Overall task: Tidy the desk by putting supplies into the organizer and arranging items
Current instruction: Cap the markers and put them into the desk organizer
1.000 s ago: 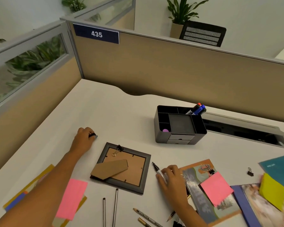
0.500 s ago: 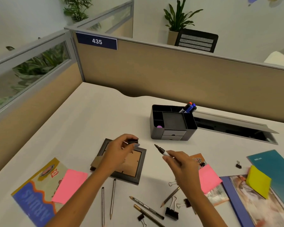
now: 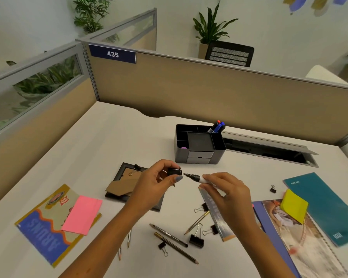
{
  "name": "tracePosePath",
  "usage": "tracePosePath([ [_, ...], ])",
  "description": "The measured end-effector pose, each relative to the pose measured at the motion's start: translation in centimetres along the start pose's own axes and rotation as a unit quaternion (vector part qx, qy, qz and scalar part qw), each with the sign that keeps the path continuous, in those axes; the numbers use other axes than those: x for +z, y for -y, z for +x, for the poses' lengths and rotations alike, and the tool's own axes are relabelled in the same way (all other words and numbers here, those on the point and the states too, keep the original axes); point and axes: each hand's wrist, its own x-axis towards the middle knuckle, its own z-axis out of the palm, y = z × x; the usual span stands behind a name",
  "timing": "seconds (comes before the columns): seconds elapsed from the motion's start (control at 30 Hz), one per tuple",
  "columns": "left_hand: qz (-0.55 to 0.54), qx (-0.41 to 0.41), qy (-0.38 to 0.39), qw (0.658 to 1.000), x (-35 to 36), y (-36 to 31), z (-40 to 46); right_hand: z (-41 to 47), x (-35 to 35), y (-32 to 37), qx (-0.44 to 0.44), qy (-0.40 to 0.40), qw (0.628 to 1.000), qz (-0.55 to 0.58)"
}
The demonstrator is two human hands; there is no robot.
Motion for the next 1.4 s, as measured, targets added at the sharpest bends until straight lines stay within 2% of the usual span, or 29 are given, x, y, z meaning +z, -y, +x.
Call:
tracePosePath([
  [0.33, 0.067, 0.026, 0.03, 0.997, 1.5, -1.4, -1.5, -0.9, -1.6, 0.9, -0.084, 0.0, 0.993, -0.077],
  [0.53, 0.11, 0.058, 0.041, 0.991, 2.1, -1.8, -1.9, -1.3, -2.0, 1.0, -0.097, 0.024, 0.992, -0.083],
  [0.73, 0.096, 0.087, 0.048, 0.99, 2.2, -2.5, -2.0, -0.8, -2.9, 1.8, -0.016, 0.073, 0.997, 0.035],
  [0.83, 0.07, 0.092, 0.041, 0.993, 2.8, -2.8, -1.9, -0.5, -2.8, 3.2, 0.085, 0.165, 0.971, 0.151],
  [0.93, 0.07, 0.103, 0.022, 0.992, 3.4, -2.4, -1.6, -0.4, -2.0, 4.0, 0.098, 0.212, 0.956, 0.175],
  [1.07, 0.073, 0.082, 0.02, 0.994, 3.4, -1.2, -1.1, -0.4, -1.3, 3.5, 0.09, 0.193, 0.959, 0.184],
  [1.3, 0.09, 0.019, 0.02, 0.996, 2.9, 2.7, -0.1, 0.4, 0.1, 0.4, 0.134, 0.123, 0.968, 0.171],
  [1.4, 0.148, 0.005, -0.001, 0.989, 2.4, 6.1, 0.8, 1.7, 0.3, -0.7, 0.16, 0.101, 0.966, 0.178],
])
